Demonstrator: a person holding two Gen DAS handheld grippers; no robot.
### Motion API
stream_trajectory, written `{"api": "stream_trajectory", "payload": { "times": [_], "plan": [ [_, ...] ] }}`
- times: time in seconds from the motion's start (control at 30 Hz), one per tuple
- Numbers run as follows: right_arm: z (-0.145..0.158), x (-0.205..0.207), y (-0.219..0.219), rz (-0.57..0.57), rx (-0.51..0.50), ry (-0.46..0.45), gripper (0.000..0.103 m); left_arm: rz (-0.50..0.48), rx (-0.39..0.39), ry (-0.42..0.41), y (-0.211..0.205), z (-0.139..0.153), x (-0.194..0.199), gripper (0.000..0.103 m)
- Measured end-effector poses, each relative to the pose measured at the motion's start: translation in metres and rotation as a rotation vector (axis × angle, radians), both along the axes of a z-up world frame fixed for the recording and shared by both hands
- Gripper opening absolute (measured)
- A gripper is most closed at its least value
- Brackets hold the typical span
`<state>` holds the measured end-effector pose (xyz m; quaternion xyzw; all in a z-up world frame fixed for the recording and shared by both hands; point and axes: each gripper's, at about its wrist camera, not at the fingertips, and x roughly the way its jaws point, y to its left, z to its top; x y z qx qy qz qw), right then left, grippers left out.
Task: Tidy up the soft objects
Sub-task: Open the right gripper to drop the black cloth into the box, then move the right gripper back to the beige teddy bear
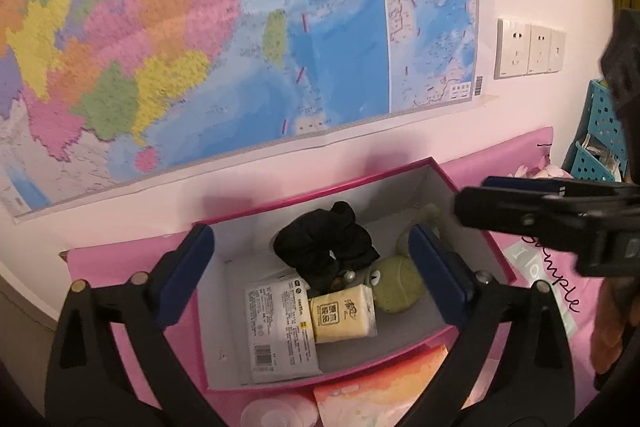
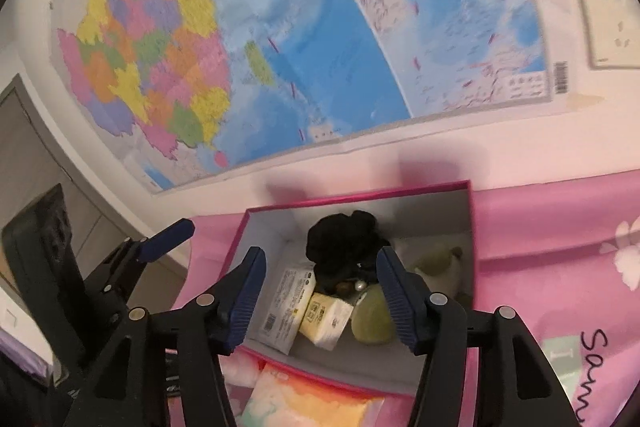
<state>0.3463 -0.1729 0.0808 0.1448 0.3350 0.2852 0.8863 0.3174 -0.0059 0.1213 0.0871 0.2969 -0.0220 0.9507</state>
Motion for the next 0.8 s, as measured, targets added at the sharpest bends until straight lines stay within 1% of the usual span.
{"api": "stream_trajectory", "payload": {
  "times": [0.13, 0.23, 0.4, 0.6, 0.8],
  "plan": [
    [0.014, -0.028, -0.012, -0.002, 0.002, -0.047, 0.061, 0.009, 0.018, -0.021, -0.004, 0.010, -0.020, 0.098],
    [0.023, -0.055, -0.022, 0.002, 0.007, -0.082, 0.065, 0.010, 0.030, -0.041, -0.007, 0.017, -0.040, 0.098],
    [0.027, -0.098, -0.030, 0.019, 0.014, -0.113, 0.066, 0.014, 0.049, -0.072, -0.013, 0.025, -0.076, 0.098],
    [0.018, -0.143, -0.039, 0.034, 0.020, -0.119, 0.070, 0.021, 0.058, -0.091, -0.018, 0.022, -0.119, 0.098],
    [-0.003, -0.185, -0.048, 0.045, 0.031, -0.103, 0.071, 0.015, 0.008, -0.108, -0.016, 0.007, -0.174, 0.099]
  ]
}}
